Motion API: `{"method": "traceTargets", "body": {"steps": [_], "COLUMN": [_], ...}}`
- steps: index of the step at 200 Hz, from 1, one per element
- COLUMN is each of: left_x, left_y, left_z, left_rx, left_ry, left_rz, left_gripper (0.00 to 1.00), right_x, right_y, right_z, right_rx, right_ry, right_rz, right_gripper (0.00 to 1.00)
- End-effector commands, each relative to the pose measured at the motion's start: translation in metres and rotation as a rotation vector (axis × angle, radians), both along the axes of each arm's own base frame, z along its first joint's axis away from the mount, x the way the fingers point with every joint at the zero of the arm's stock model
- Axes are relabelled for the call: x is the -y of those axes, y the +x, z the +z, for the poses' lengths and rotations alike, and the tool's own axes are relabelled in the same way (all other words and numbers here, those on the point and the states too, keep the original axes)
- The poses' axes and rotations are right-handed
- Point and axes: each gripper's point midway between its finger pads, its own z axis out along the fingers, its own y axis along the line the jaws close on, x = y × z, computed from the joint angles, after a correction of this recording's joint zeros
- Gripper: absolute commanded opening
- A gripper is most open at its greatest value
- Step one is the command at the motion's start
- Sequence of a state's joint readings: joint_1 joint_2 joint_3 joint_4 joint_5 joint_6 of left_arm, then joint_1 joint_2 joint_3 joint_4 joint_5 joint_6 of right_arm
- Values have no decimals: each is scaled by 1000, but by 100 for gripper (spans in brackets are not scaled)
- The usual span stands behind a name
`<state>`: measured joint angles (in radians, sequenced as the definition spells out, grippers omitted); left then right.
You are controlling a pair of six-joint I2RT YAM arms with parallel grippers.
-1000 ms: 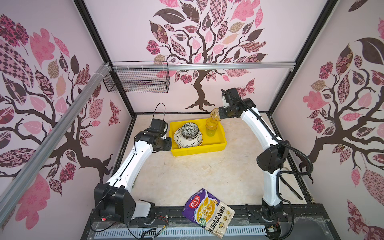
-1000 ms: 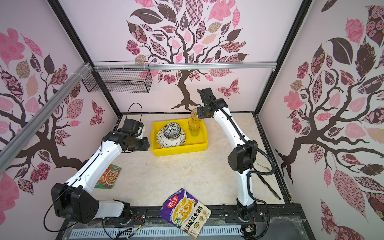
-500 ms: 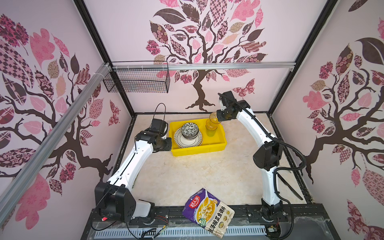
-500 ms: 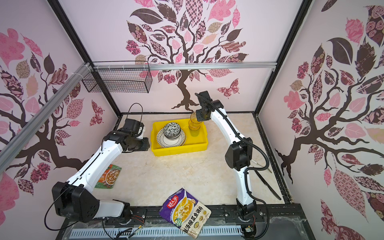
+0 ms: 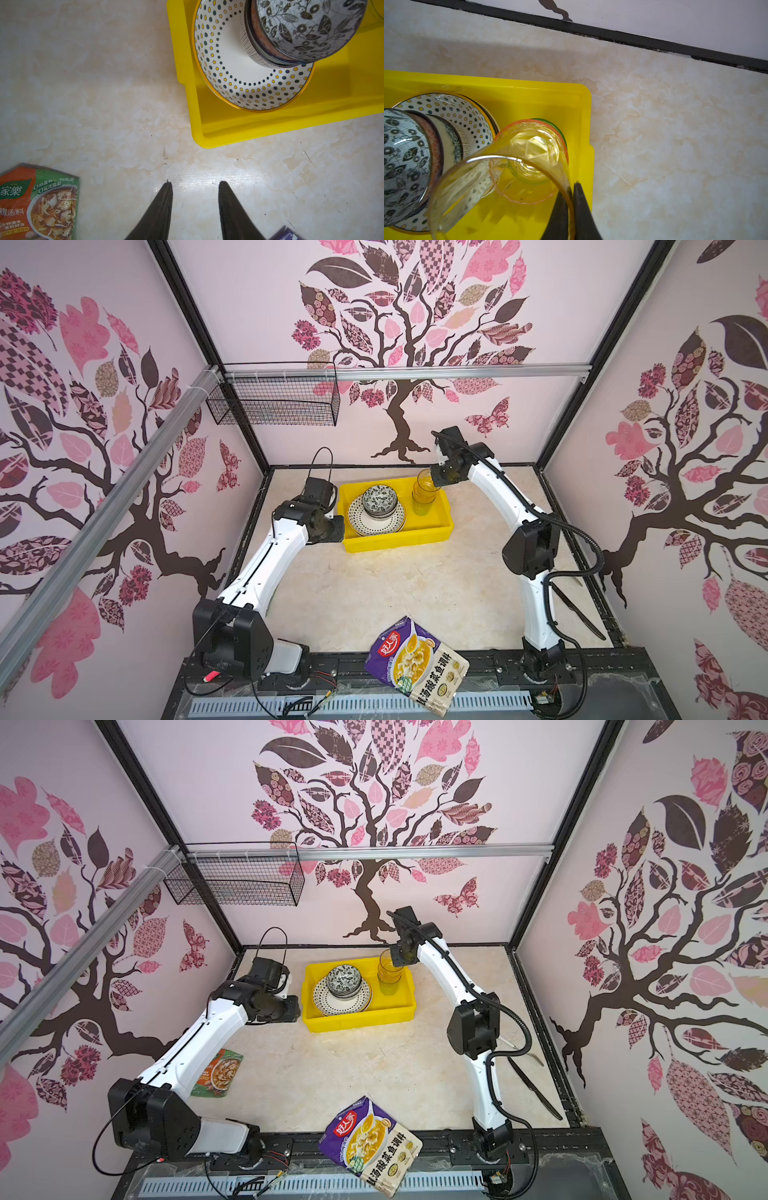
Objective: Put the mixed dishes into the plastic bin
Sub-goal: 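Lower the amber cup into the bin onto the nested cups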
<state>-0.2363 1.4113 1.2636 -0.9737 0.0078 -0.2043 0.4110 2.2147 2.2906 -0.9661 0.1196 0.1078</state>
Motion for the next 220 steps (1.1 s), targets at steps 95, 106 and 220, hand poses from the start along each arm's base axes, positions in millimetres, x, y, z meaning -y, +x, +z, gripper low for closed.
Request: {"method": "traceTargets", "body": {"steps": [95, 106, 220], "left_x": [1, 0, -2], "left_y": [6, 5, 10], "left_z": [2, 2, 2], "left_rx": [4, 3, 25], "left_ry": [7, 7, 3], "left_rz": [-4, -1, 20], "left_gripper": [41, 41, 42], "right_x": [-9, -9, -21], "right_y": [4, 4, 3], "right_z": [-32, -34, -15], "right_rx": [-61, -62, -32], "right_ry": [-25, -26, 34], "right_rz": [25, 25, 59], "right_gripper": [0, 0, 15]}}
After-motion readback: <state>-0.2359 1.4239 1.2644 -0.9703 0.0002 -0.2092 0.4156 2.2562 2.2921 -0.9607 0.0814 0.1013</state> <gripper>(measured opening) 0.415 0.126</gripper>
